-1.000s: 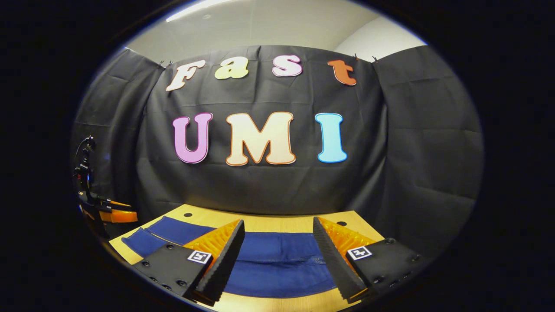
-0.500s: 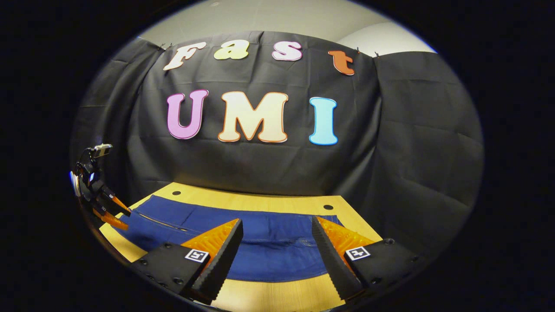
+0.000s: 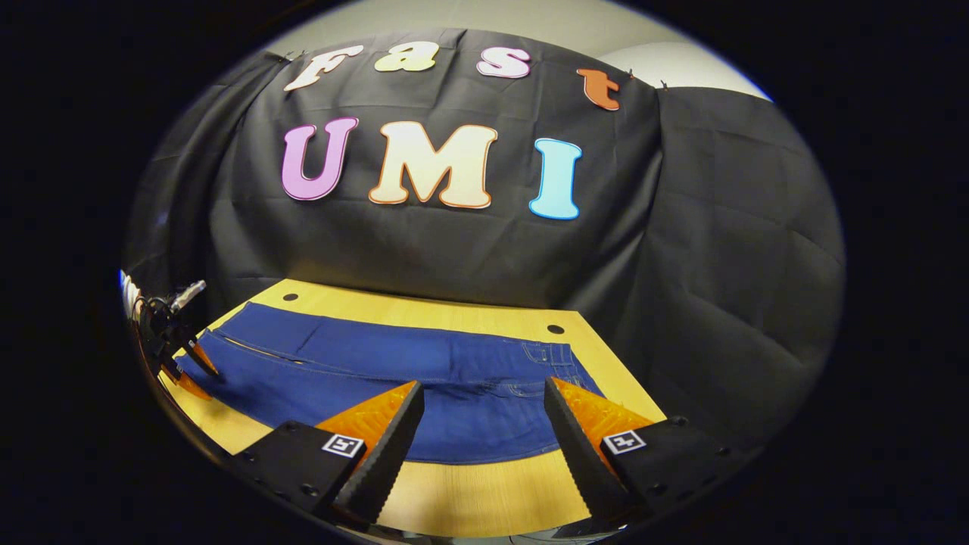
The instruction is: Grasp the waist and the cuffs of the jeans and fold them to make the two legs overlap; first hold the waist and fold one-third of the jeans toward the cuffs, then hold the cuffs and fold the remaining one-third in the same direction to finish folding.
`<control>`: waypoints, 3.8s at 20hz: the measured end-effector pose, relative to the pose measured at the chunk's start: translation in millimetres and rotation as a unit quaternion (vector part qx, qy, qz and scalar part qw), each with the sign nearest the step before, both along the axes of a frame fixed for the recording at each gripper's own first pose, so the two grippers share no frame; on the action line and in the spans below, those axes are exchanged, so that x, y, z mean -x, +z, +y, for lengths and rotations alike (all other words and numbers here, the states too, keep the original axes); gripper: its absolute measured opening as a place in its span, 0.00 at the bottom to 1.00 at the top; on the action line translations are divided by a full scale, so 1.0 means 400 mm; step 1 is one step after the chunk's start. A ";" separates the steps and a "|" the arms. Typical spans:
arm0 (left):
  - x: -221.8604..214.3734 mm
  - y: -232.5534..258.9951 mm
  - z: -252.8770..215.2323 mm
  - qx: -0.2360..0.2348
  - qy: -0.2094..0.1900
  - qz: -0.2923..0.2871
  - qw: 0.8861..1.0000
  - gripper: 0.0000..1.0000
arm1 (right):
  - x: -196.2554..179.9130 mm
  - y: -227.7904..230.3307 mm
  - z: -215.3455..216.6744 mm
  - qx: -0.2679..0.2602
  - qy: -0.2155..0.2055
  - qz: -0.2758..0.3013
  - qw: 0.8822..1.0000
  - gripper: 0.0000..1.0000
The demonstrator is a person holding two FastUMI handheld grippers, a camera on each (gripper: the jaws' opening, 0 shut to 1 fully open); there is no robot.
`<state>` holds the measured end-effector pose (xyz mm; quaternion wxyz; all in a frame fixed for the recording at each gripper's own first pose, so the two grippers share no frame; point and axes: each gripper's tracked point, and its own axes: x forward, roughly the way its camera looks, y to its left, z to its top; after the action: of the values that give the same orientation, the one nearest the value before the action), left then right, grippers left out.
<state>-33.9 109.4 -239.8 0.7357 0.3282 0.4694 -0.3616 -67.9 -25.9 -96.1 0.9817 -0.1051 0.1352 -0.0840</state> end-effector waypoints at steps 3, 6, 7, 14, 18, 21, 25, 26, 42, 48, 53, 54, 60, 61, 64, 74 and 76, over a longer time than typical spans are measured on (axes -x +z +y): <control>-0.006 -0.020 0.027 -0.025 -0.007 0.002 1.000 0.94 | -0.014 -0.014 -0.006 -0.008 -0.001 0.004 1.000 0.98; -0.008 -0.025 0.037 -0.041 -0.007 0.004 0.999 0.93 | -0.027 -0.030 -0.010 -0.005 0.002 0.011 1.000 0.99; -0.014 -0.023 0.042 -0.049 -0.009 0.001 0.999 0.94 | -0.035 -0.033 -0.011 -0.007 0.005 0.013 1.000 0.98; -0.012 -0.032 0.059 -0.080 -0.014 0.009 0.997 0.89 | -0.079 -0.090 -0.037 -0.019 0.023 0.038 0.999 0.99; -0.023 -0.028 0.066 -0.098 -0.009 0.013 0.995 0.81 | -0.106 -0.143 -0.045 -0.030 0.045 0.067 0.996 1.00; -0.051 -0.031 0.038 -0.091 -0.005 -0.018 0.996 0.35 | -0.123 -0.189 -0.053 -0.025 0.075 0.096 0.992 0.99; -0.052 -0.036 0.030 -0.108 0.010 -0.037 0.993 0.00 | -0.126 -0.268 -0.070 -0.004 0.138 0.161 0.977 0.99; -0.055 -0.037 0.029 -0.109 0.022 -0.032 0.993 0.00 | -0.125 -0.288 -0.083 0.007 0.155 0.179 0.972 0.99; -0.057 -0.042 0.028 -0.134 0.085 -0.005 0.987 0.00 | -0.162 -0.608 -0.320 0.134 0.301 0.455 0.827 0.98; -0.058 -0.044 0.026 -0.137 0.083 0.001 0.987 0.00 | -0.150 -0.610 -0.314 0.123 0.313 0.469 0.817 0.92; -0.056 -0.044 0.026 -0.121 0.103 -0.004 0.987 0.00 | -0.238 -0.612 -0.333 0.155 0.339 0.452 0.810 0.39; -0.058 -0.046 0.029 -0.118 0.109 -0.007 0.987 0.00 | -0.263 -0.600 -0.338 0.161 0.333 0.444 0.816 0.26; -0.066 -0.042 0.030 -0.082 0.181 -0.062 0.978 0.00 | -0.292 -0.552 -0.349 0.098 0.213 0.432 0.871 0.03; -0.065 -0.042 0.036 -0.079 0.209 -0.071 0.972 0.00 | -0.289 -0.563 -0.350 0.093 0.191 0.423 0.881 0.04; -0.080 -0.005 0.042 -0.076 0.270 -0.124 0.952 0.00 | -0.285 -0.546 -0.351 0.082 0.126 0.386 0.910 0.03; -0.289 0.344 -0.003 -0.057 0.368 -0.314 0.873 0.00 | -0.557 -0.245 -0.290 0.030 0.025 0.210 0.977 0.03; -0.391 0.400 0.004 -0.074 0.359 -0.343 0.865 0.00 | -0.658 -0.192 -0.285 0.032 0.019 0.184 0.982 0.02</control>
<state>122.3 110.9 -80.0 0.9027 0.2939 0.2984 0.0985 195.3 -139.8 -173.1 0.9376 -0.1527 0.3084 -0.0492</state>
